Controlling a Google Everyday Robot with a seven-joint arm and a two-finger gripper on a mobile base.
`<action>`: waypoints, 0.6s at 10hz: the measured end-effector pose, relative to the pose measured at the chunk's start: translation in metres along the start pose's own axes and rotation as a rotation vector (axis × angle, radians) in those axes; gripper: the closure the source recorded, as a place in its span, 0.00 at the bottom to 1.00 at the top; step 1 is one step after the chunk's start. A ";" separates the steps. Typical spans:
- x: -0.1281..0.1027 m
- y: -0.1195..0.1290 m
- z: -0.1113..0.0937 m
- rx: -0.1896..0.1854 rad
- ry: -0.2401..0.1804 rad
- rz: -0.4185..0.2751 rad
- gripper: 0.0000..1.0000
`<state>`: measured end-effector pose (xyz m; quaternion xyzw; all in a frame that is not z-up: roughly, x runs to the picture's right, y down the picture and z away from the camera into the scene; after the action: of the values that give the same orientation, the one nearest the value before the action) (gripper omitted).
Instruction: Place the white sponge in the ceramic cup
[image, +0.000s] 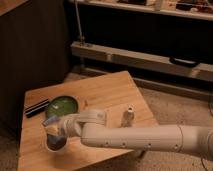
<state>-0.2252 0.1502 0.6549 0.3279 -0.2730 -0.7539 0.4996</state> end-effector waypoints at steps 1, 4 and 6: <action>-0.001 -0.001 -0.001 0.008 -0.001 0.003 0.46; -0.004 -0.006 -0.005 0.029 0.000 0.003 0.46; -0.005 -0.011 -0.004 0.033 0.002 -0.011 0.46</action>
<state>-0.2266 0.1582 0.6451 0.3383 -0.2832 -0.7517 0.4902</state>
